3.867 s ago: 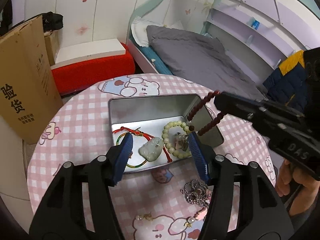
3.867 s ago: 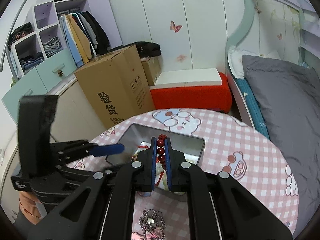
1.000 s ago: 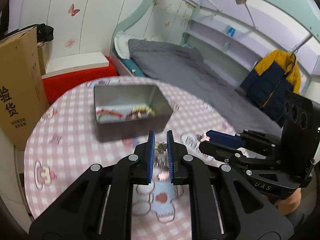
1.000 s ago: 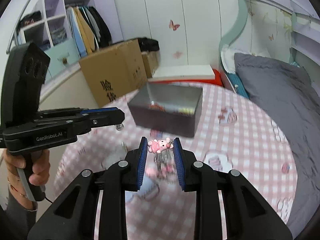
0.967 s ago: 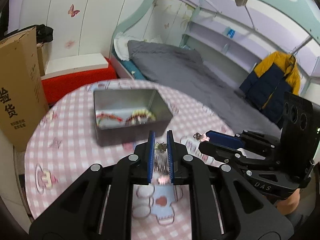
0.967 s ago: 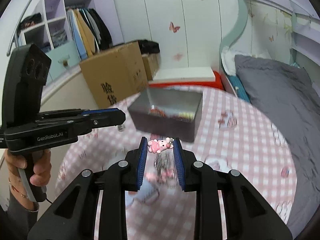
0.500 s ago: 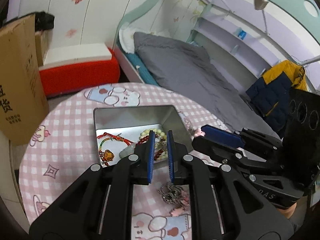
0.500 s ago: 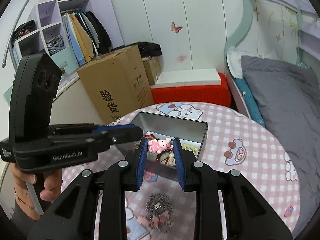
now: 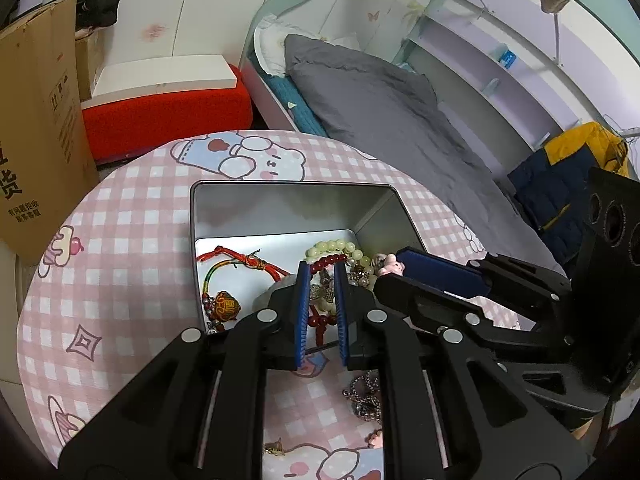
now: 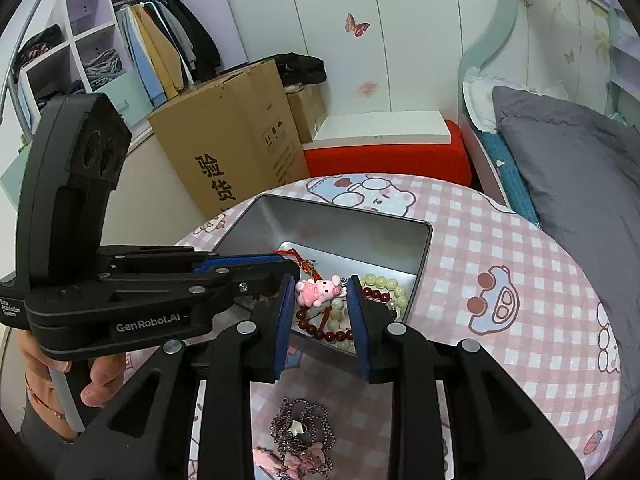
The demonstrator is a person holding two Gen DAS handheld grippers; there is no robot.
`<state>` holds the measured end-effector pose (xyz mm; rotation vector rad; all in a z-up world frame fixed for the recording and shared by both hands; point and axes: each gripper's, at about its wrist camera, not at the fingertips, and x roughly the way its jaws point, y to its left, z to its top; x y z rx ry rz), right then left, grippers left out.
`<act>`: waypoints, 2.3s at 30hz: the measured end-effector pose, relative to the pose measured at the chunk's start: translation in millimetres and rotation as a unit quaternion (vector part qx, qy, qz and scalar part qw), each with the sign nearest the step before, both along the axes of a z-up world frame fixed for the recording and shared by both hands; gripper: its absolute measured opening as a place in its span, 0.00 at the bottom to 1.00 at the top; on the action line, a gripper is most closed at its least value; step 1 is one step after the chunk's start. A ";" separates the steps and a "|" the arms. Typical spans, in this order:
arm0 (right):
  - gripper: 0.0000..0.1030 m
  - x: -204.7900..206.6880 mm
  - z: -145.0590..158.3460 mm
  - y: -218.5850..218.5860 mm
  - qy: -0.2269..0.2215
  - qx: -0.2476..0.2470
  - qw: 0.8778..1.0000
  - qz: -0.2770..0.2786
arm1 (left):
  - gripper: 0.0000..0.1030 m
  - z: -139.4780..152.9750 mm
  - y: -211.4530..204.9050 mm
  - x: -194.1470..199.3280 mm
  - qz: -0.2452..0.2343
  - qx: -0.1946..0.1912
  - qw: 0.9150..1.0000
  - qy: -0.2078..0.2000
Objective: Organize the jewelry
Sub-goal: 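Carry both items into the grey box and open both tools, then move both tools back toward the remaining silver chain on the table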
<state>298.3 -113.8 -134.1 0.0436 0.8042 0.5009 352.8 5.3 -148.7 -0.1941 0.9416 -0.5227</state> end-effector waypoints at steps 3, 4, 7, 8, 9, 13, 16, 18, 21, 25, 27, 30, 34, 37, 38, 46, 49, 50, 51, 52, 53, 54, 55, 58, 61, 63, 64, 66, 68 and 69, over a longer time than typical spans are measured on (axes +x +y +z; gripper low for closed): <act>0.24 -0.1 -2.1 1.2 0.004 -0.002 1.000 0.001 | 0.12 -0.2 -0.8 0.6 0.002 0.004 1.000 0.000; 0.24 0.2 -2.8 1.3 0.004 -0.002 1.000 0.001 | 0.12 -0.3 -0.3 0.8 0.003 0.004 1.000 0.001; 0.24 0.9 -4.3 1.1 0.006 -0.002 1.000 0.000 | 0.12 -2.1 0.7 2.7 0.005 0.008 1.000 0.010; 0.24 0.2 -4.5 1.0 0.007 -0.003 1.000 0.000 | 0.12 -2.1 0.5 2.7 0.005 0.008 1.000 0.009; 0.24 1.6 -4.9 2.0 0.008 -0.003 1.000 0.000 | 0.12 -1.9 0.1 2.2 0.004 0.010 1.000 0.009; 0.24 1.5 -5.6 0.9 0.010 -0.002 1.000 -0.001 | 0.12 -1.4 -1.1 0.4 0.005 0.018 1.000 0.008; 0.24 1.4 -5.6 0.9 0.011 -0.001 1.000 -0.003 | 0.14 -0.4 -0.4 -1.2 0.004 0.016 1.000 0.009; 0.24 2.2 -5.7 0.6 0.012 -0.002 1.000 -0.003 | 0.20 0.4 1.7 -2.9 0.004 0.013 1.000 0.008; 0.24 2.6 -6.2 -0.7 0.014 -0.001 1.000 -0.005 | 0.36 3.6 5.6 -6.7 0.009 0.018 1.000 -0.001; 0.25 3.4 -7.0 -1.8 0.017 -0.003 1.000 -0.008 | 0.39 7.7 11.7 -12.6 0.007 0.012 1.000 -0.005; 0.25 3.3 -7.3 -1.8 0.018 -0.002 1.000 -0.008 | 0.41 10.0 12.0 -15.8 0.007 0.012 1.000 -0.007; 0.25 1.5 -5.4 -0.9 0.017 -0.001 1.000 -0.009 | 0.41 14.3 14.6 -22.4 0.007 0.013 1.000 -0.012; 0.29 -4.7 1.2 -2.9 0.011 0.002 1.000 -0.014 | 0.41 21.5 20.4 -34.8 0.007 0.015 1.000 -0.024; 0.30 -15.0 9.7 -6.7 0.001 0.002 1.000 -0.019 | 0.43 25.6 24.7 -48.4 0.009 0.023 0.999 -0.035; 0.30 -19.1 13.0 -7.2 -0.004 0.002 1.000 -0.019 | 0.47 26.5 25.8 -52.6 0.009 0.028 0.999 -0.039; 0.32 -63.4 20.0 -10.7 -0.024 -0.009 0.999 -0.024 | 0.49 13.1 43.1 -97.3 0.033 0.079 0.995 -0.056; 0.32 -81.3 11.5 -10.4 -0.021 -0.013 0.999 -0.029 | 0.52 2.3 48.9 -109.2 0.039 0.079 0.995 -0.049; 0.32 -87.3 7.5 -9.6 -0.019 -0.016 0.999 -0.029 | 0.53 -0.3 49.8 -111.6 0.038 0.078 0.995 -0.047; 0.33 -91.8 4.2 -8.6 -0.018 -0.017 0.999 -0.030 | 0.53 -5.4 49.6 -114.5 0.036 0.079 0.995 -0.042; 0.33 -97.7 -0.7 -6.7 -0.015 -0.021 0.999 -0.031 | 0.53 -10.5 49.0 -116.8 0.035 0.082 0.995 -0.038; 0.33 -103.8 -6.0 -4.3 -0.014 -0.028 0.999 -0.032 | 0.53 -16.0 48.0 -119.0 0.034 0.081 0.996 -0.033; 0.33 -107.8 -9.6 -3.4 -0.013 -0.032 0.999 -0.033 | 0.53 -20.0 46.8 -120.0 0.032 0.080 0.996 -0.028; 0.33 -112.1 -14.2 -3.0 -0.011 -0.035 0.999 -0.035 | 0.53 -24.9 45.9 -120.6 0.032 0.080 0.996 -0.022; 0.33 -121.4 -28.1 -0.9 0.000 -0.036 0.998 -0.042 | 0.53 -34.7 42.5 -122.1 0.034 0.092 0.995 -0.018; 0.33 -127.2 -38.3 -1.1 0.012 -0.031 0.999 -0.042 | 0.53 -38.6 38.7 -119.4 0.038 0.090 0.995 -0.017; 0.33 -129.4 -42.3 0.4 0.018 -0.027 0.999 -0.038 | 0.53 -39.4 37.2 -116.0 0.041 0.090 0.995 -0.019; 0.33 -130.2 -43.6 2.0 0.020 -0.026 0.999 -0.036 | 0.53 -39.3 36.4 -114.0 0.042 0.089 0.995 -0.020; 0.33 -131.4 -46.6 5.8 0.022 -0.025 0.999 -0.031 | 0.53 -39.3 35.7 -111.2 0.042 0.088 0.995 -0.022; 0.33 -131.0 -49.0 9.5 0.026 -0.024 0.999 -0.026 | 0.53 -40.0 35.6 -109.0 0.044 0.089 0.995 -0.024; 0.33 -130.4 -49.6 11.5 0.026 -0.025 0.999 -0.024 | 0.53 -41.1 34.9 -107.8 0.044 0.091 0.995 -0.025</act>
